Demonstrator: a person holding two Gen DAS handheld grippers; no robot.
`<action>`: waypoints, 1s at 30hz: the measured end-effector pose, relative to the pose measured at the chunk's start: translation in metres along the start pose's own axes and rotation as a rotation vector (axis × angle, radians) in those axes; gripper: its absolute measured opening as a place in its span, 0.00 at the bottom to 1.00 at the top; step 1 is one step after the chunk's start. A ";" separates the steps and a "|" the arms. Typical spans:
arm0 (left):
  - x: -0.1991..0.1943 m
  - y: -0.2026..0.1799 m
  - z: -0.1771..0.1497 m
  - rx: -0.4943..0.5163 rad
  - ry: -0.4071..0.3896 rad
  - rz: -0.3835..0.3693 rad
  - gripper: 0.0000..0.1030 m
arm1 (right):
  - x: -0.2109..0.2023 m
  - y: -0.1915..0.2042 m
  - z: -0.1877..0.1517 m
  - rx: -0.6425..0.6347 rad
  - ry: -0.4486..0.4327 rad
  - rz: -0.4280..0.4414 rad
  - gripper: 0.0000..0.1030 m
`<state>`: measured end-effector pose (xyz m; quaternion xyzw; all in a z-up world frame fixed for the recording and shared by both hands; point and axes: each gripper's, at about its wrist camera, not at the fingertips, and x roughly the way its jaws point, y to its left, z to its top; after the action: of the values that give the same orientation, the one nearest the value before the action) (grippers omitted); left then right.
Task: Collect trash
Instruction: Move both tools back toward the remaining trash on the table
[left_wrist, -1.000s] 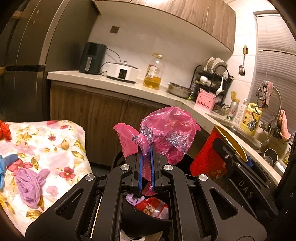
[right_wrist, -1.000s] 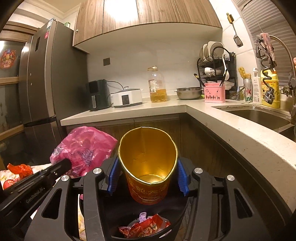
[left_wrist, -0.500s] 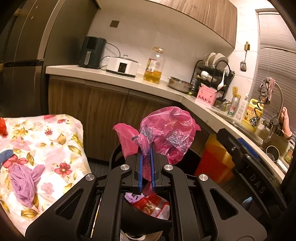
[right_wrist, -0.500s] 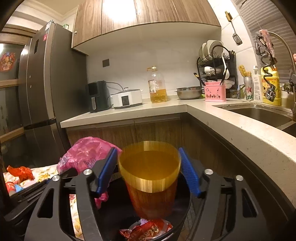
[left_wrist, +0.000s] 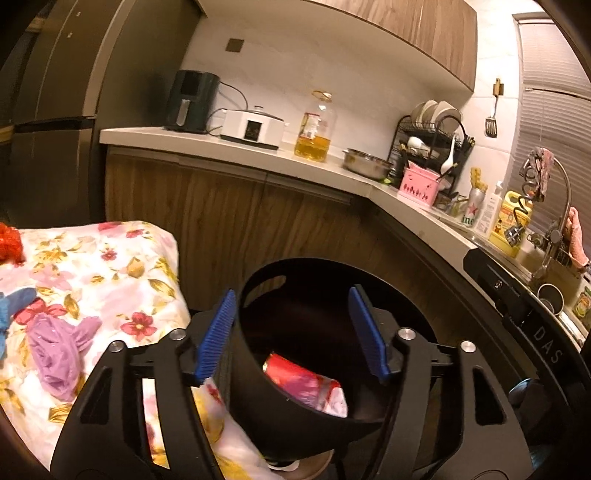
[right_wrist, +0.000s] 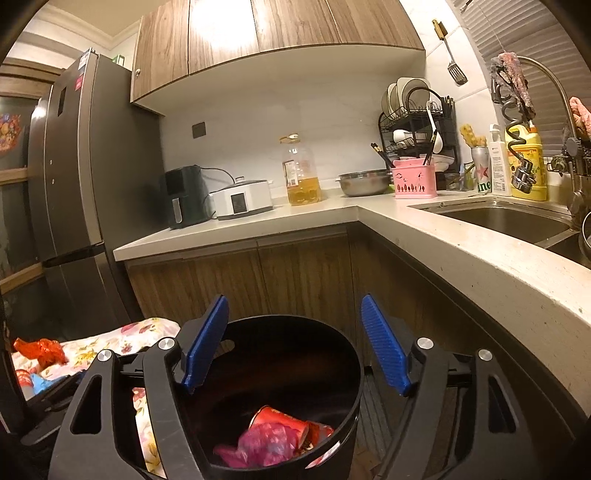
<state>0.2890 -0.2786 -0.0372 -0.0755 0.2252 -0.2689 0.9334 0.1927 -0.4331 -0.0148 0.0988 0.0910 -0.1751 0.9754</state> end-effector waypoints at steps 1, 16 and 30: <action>-0.005 0.002 -0.001 0.002 -0.011 0.018 0.66 | -0.002 0.002 -0.001 -0.003 0.001 0.001 0.71; -0.071 0.064 -0.021 -0.046 -0.062 0.304 0.79 | -0.019 0.038 -0.022 -0.024 0.041 0.061 0.73; -0.152 0.140 -0.049 -0.097 -0.097 0.533 0.79 | -0.029 0.114 -0.056 -0.083 0.114 0.202 0.73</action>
<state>0.2175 -0.0799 -0.0599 -0.0710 0.2046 0.0011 0.9763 0.1994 -0.3063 -0.0440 0.0770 0.1433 -0.0663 0.9845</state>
